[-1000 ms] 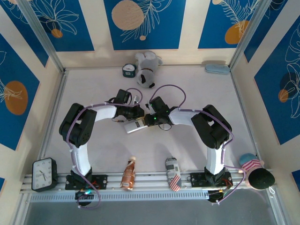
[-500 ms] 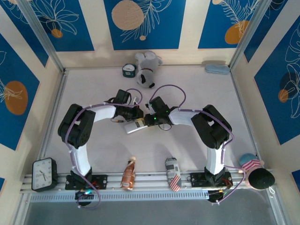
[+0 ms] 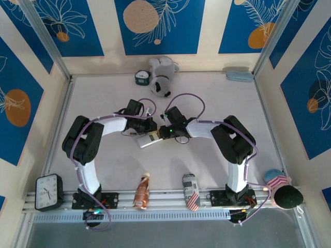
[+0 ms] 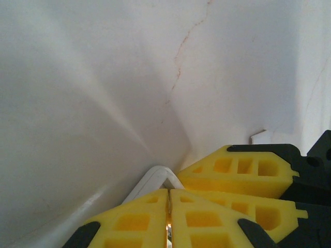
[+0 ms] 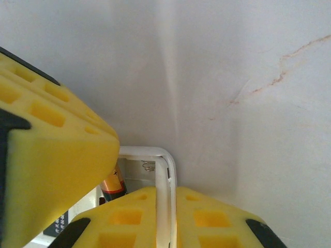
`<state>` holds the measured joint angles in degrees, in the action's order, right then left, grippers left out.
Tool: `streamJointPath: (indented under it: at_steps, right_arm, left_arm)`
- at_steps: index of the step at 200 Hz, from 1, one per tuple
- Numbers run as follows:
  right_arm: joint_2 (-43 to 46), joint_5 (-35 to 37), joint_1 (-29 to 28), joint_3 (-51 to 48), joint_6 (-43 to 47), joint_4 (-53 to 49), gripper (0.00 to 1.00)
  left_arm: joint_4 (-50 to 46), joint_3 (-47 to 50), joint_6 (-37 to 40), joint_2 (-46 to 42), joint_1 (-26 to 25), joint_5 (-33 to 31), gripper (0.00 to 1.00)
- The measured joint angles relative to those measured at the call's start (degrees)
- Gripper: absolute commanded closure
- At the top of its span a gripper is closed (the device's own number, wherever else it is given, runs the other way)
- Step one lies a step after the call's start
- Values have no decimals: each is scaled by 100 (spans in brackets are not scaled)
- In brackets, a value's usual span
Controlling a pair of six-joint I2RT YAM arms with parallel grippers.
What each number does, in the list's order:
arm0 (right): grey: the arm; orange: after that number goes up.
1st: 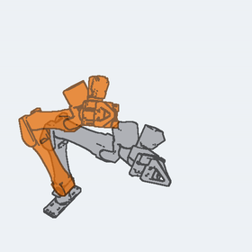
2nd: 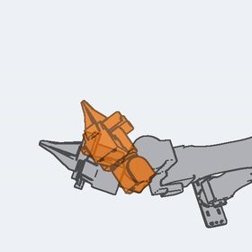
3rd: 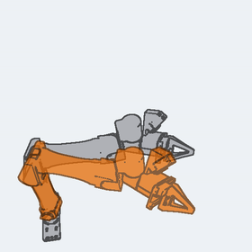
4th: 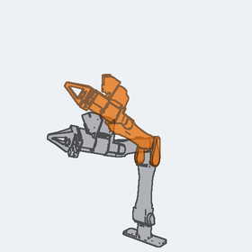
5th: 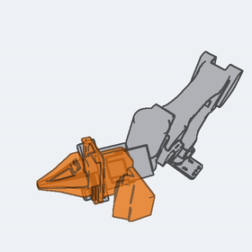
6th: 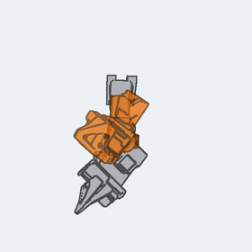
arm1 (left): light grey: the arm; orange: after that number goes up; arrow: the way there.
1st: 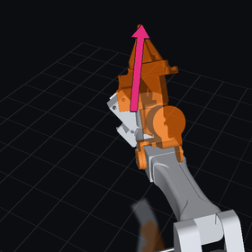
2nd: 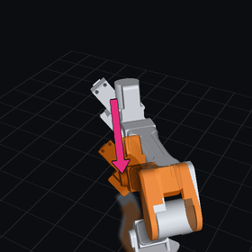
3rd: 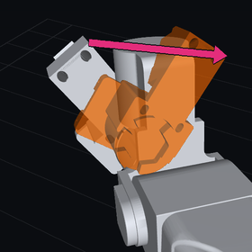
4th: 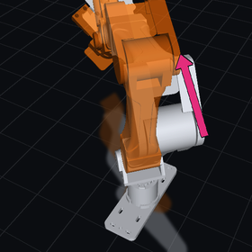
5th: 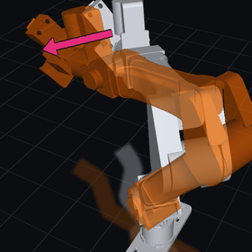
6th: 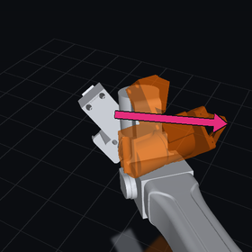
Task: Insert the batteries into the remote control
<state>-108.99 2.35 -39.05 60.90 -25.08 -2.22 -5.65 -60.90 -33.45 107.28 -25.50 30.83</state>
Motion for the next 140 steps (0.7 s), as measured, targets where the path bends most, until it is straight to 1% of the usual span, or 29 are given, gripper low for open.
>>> streamJointPath:
  at_steps: [140]
  right_arm:
    - [0,0,-37,0,17,2,84]
  left_arm:
    - [26,0,107,101,0,-42,90]
